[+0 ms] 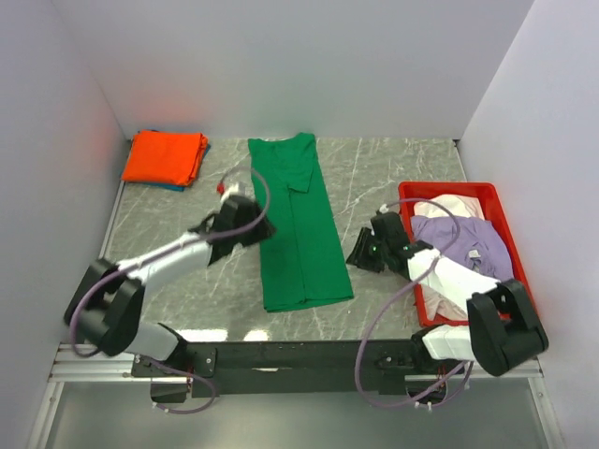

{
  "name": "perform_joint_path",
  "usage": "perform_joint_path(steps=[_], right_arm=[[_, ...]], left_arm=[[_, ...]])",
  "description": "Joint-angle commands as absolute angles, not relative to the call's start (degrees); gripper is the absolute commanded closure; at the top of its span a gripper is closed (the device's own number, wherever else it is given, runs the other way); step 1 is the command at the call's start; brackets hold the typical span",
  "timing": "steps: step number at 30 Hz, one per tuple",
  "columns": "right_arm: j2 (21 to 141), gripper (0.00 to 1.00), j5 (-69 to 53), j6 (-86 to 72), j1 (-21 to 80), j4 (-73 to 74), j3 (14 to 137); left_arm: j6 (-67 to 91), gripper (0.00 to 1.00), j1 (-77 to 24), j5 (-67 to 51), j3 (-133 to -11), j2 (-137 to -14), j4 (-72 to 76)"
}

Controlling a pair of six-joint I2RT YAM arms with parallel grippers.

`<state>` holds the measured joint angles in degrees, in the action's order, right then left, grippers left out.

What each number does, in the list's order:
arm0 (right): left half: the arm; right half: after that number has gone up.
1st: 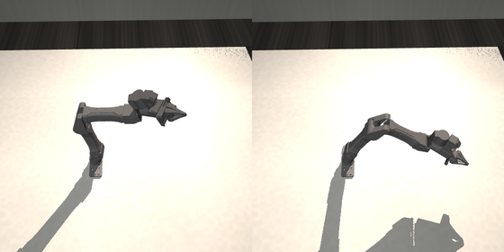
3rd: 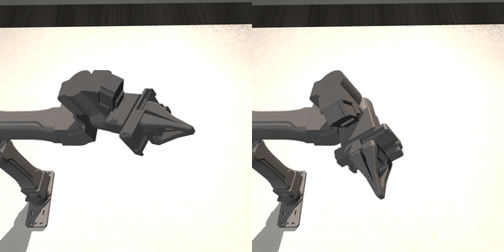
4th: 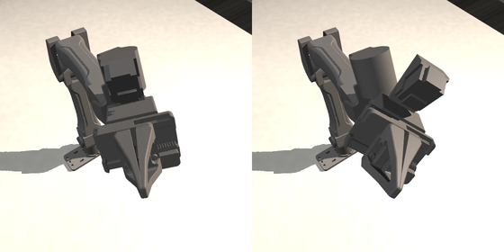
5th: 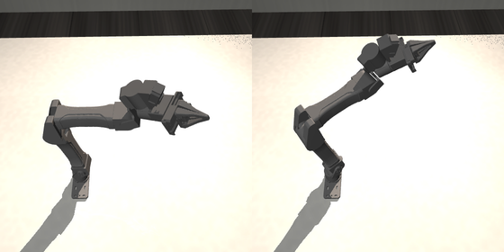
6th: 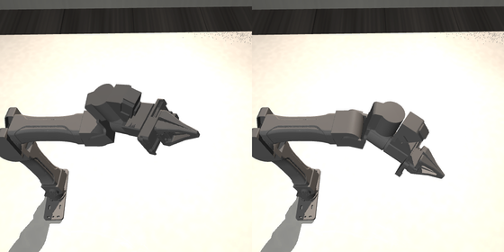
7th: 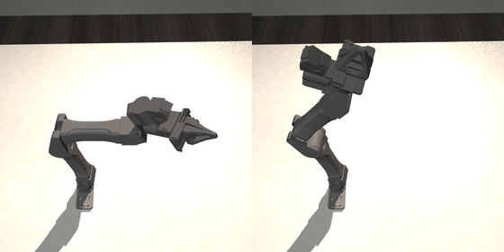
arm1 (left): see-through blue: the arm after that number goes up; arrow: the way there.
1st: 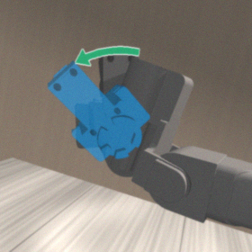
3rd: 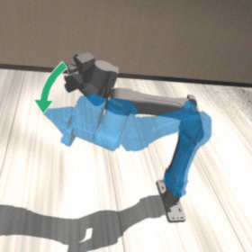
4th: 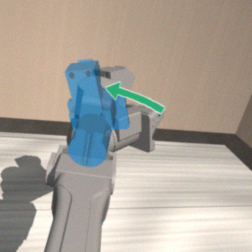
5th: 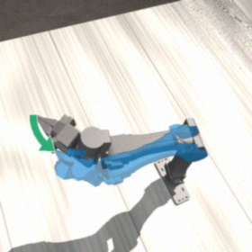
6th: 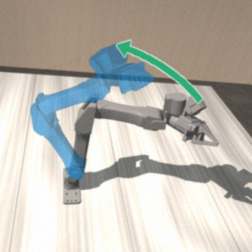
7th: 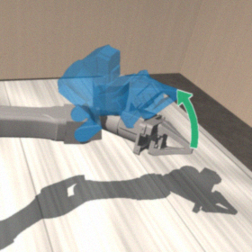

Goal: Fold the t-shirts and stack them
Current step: Fold the tshirt

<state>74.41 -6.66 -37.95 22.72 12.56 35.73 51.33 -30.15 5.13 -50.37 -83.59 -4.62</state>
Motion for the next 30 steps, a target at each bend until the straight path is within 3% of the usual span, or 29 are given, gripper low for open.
perform_joint_path(steps=[1,5,11,30], right_arm=[[69.0,0.55,-5.2,-40.2,24.6,10.8,31.0],[64.1,0.55,-3.4,-42.0,27.8,11.9,28.0],[59.2,0.56,-2.2,-43.6,28.9,13.4,24.8],[60.2,0.61,-5.3,-47.8,35.5,10.1,19.4]], left_arm=[[61.3,0.46,-33.2,13.0,-38.5,-75.8,-7.3],[62.8,0.46,-34.6,10.6,-30.5,-65.6,-7.7],[63.9,0.47,-36.8,5.7,-25.3,-61.0,-8.4],[72.4,0.56,-47.3,3.4,-18.5,-62.8,-6.8]])
